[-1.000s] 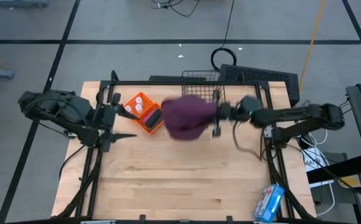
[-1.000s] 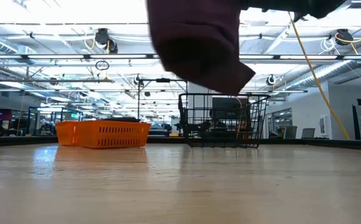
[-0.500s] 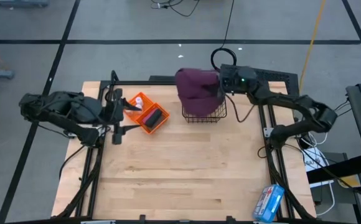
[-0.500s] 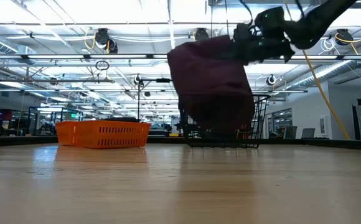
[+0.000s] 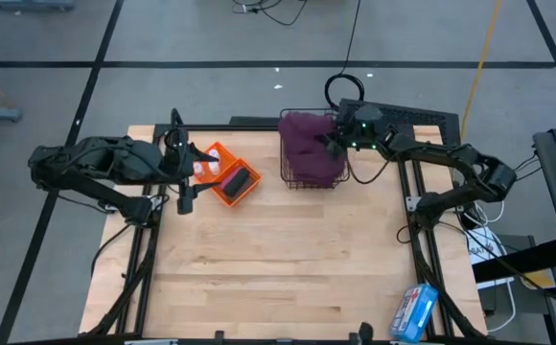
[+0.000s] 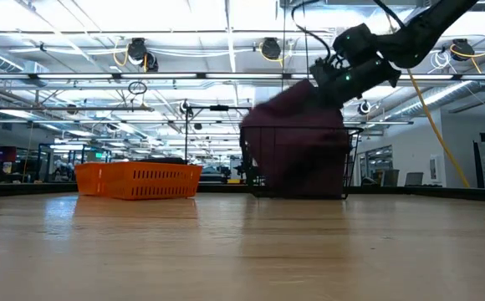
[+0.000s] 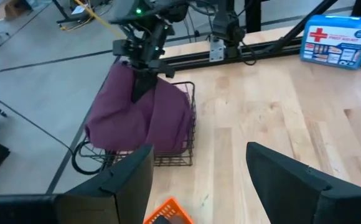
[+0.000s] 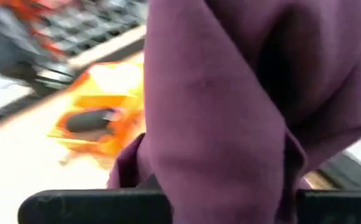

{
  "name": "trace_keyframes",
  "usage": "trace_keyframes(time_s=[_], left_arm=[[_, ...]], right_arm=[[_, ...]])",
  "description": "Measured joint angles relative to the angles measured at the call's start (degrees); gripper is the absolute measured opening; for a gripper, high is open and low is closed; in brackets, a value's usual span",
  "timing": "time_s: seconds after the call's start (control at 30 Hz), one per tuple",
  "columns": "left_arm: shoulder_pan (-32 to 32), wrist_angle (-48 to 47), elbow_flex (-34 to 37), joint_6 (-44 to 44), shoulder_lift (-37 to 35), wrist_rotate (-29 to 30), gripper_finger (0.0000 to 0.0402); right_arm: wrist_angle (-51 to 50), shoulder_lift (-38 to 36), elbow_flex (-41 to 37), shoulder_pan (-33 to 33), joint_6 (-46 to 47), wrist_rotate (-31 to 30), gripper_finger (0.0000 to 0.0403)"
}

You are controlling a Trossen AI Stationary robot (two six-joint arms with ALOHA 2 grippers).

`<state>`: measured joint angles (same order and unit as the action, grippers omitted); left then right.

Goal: Pick & Place Medicine items
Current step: Put the purple patient gown into the black mesh basket

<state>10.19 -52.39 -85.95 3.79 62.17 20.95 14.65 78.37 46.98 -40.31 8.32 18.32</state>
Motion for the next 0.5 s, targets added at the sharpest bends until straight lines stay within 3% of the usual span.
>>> trace_keyframes(time_s=[0.13, 0.4, 0.5], left_arm=[[-1.24, -0.05, 0.00, -0.02, 0.00, -0.01, 0.0257], [-3.40, -0.03, 0.00, -0.54, 0.00, -0.05, 0.0257], [-4.01, -0.03, 0.00, -1.32, 0.02, -0.07, 0.0257]], right_arm=[[-1.56, 0.00, -0.13, 0.46, -4.21, -5.25, 0.0089], [-0.18, -0.04, -1.18, 2.86, -15.81, -5.23, 0.0250], [2.05, -0.04, -1.20, 3.68, -17.51, -11.09, 0.0293]])
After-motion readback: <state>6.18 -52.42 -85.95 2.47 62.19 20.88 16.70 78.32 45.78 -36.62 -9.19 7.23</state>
